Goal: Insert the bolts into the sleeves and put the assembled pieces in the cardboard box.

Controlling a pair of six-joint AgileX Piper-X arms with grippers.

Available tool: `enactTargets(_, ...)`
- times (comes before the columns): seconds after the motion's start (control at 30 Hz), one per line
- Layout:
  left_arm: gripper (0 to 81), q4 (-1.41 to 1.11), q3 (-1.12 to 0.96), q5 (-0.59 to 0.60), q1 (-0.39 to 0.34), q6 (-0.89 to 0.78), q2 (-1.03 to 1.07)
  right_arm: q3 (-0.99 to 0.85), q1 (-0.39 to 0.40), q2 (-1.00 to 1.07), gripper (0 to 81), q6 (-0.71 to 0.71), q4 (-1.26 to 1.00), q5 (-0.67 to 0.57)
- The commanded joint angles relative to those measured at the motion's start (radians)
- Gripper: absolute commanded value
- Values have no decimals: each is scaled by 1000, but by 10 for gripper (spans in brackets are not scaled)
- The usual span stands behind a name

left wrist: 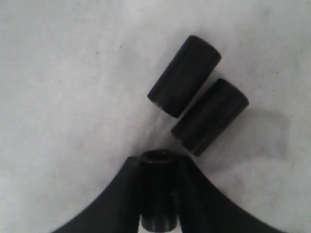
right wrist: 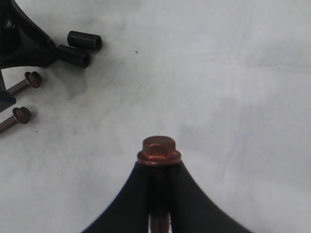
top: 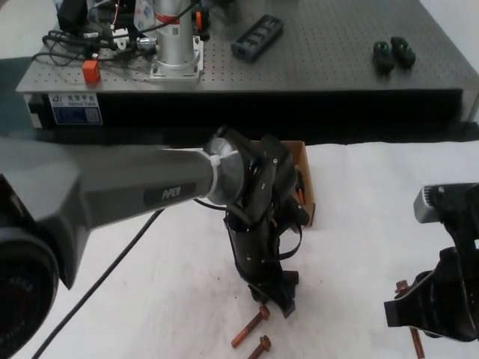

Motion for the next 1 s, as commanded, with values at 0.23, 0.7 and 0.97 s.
enactTargets(0.23, 7, -138, 95, 45, 34, -177, -270, -3, -2, -16, 36, 107, -311, -200)
enactTargets(0.7, 7, -1079, 722, 553, 31, -469, -766, -3, 37, 63, 36, 469, -1044, -483)
enactTargets(0.97, 7, -1112, 725, 553, 31, -513, -774, -3, 81, 70, 36, 463, -1023, -467)
